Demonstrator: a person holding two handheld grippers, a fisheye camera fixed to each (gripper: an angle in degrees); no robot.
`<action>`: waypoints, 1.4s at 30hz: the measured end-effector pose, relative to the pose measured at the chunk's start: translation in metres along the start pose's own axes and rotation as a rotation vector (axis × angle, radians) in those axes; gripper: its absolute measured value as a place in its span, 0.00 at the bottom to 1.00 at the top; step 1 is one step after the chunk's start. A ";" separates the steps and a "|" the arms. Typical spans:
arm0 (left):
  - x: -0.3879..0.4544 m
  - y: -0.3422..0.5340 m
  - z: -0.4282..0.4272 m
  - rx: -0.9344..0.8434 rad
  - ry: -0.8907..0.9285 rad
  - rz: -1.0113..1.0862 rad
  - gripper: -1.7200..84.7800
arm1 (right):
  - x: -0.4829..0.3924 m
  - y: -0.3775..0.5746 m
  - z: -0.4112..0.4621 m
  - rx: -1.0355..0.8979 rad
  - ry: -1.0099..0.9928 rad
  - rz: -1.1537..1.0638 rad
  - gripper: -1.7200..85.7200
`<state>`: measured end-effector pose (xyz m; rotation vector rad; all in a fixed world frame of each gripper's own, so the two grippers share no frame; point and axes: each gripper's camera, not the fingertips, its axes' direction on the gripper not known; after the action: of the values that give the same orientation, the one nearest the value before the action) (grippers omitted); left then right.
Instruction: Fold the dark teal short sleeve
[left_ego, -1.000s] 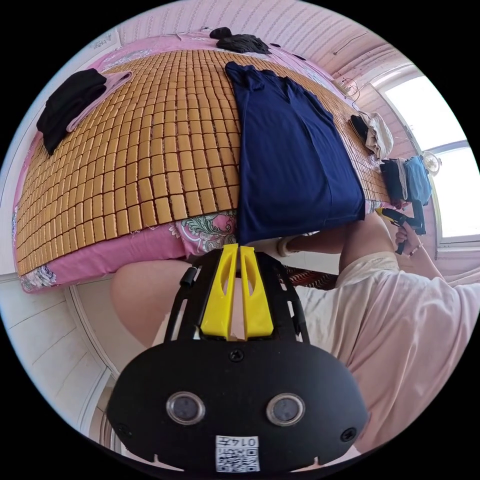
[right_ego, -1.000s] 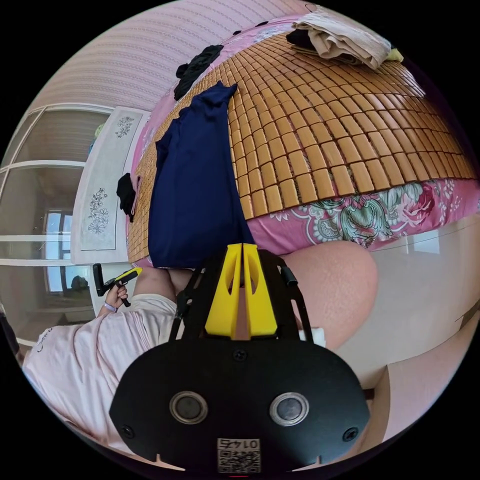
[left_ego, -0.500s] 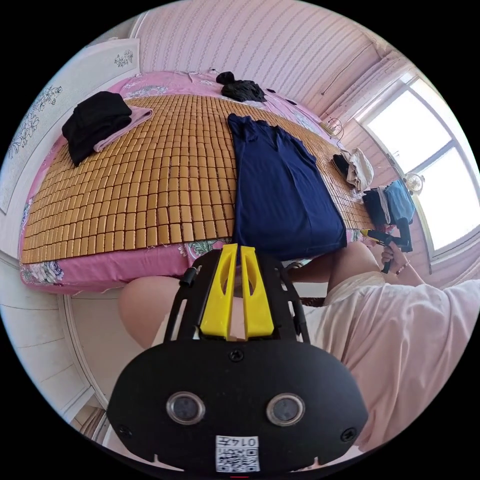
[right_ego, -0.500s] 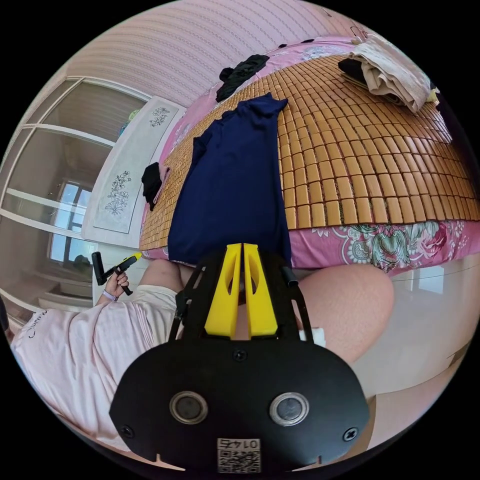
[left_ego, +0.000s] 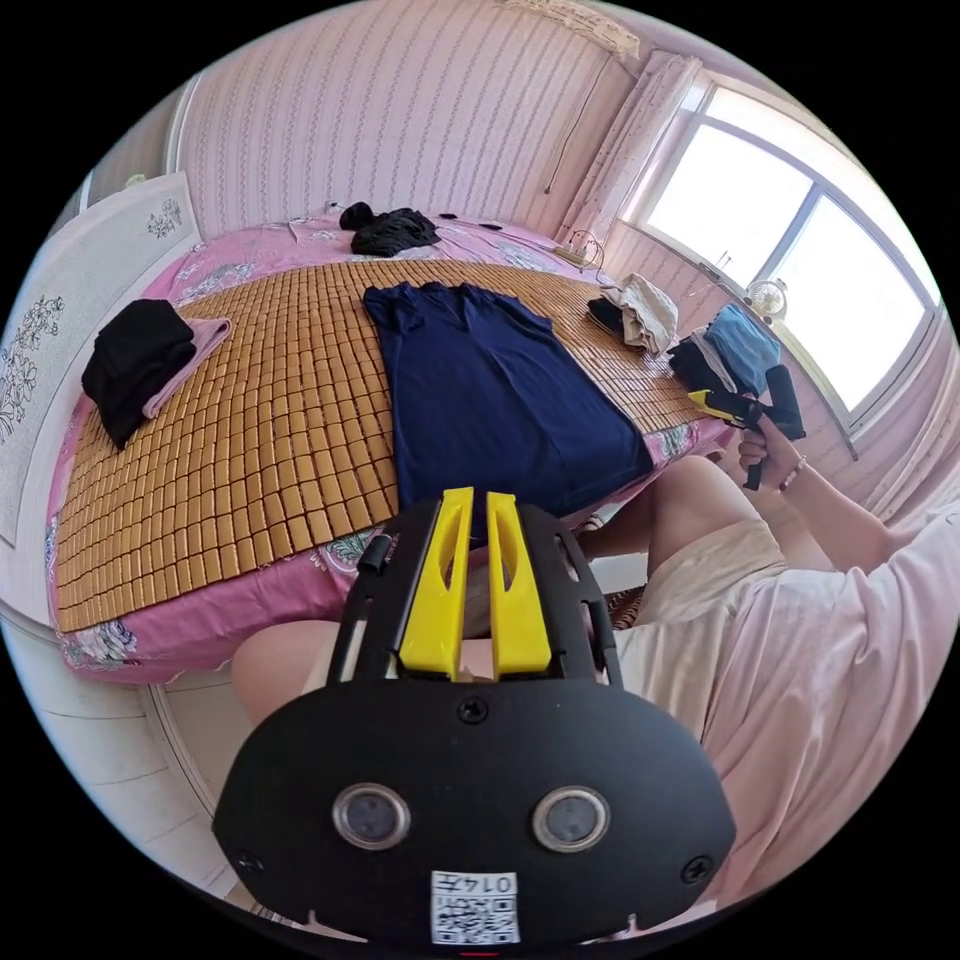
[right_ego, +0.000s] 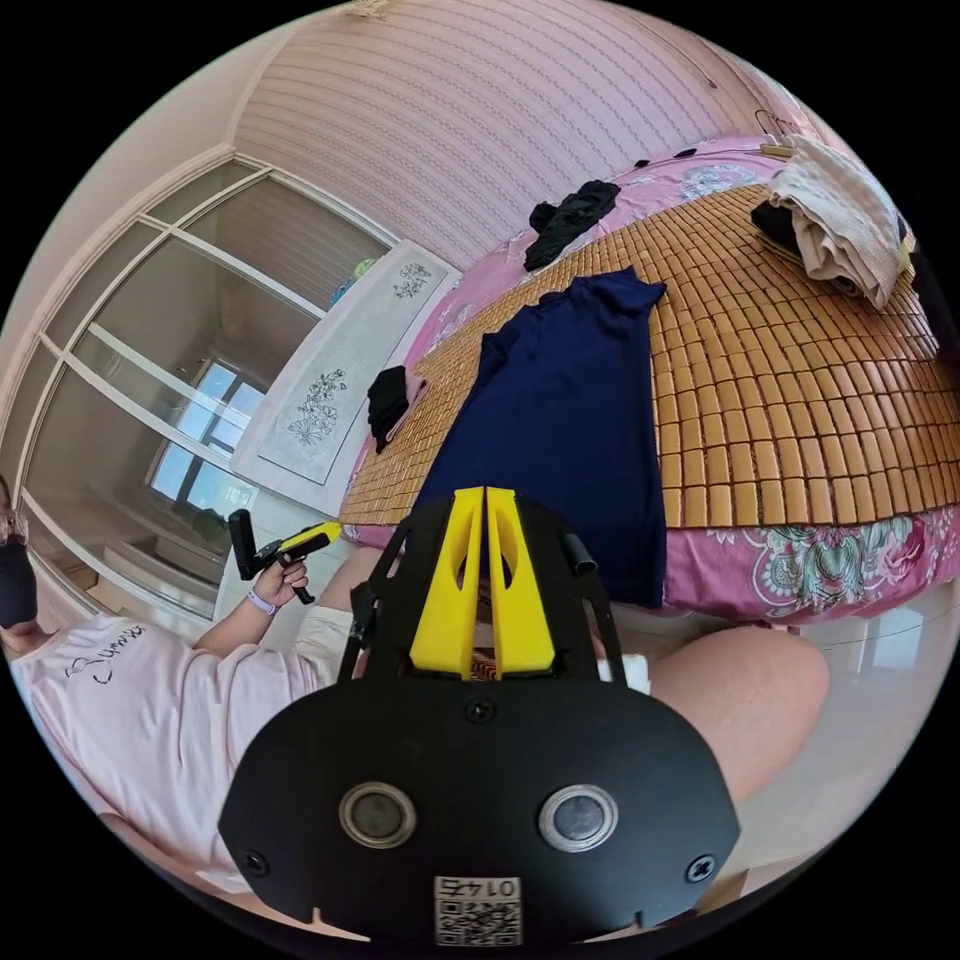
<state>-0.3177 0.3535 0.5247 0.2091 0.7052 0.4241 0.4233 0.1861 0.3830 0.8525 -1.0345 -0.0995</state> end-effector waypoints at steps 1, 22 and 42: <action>-0.002 -0.002 0.003 0.004 0.014 -0.011 0.05 | 0.000 -0.002 0.005 -0.011 -0.002 -0.004 0.02; -0.071 -0.254 0.137 0.002 -0.015 0.069 0.10 | 0.010 -0.266 0.249 -0.224 0.048 -0.122 0.07; -0.133 -0.424 0.235 0.057 -0.004 -0.092 0.04 | 0.003 -0.406 0.409 -0.181 0.138 -0.280 0.03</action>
<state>-0.1225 -0.0954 0.6387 0.2302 0.7209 0.3162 0.2278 -0.3278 0.2103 0.8224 -0.7600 -0.3613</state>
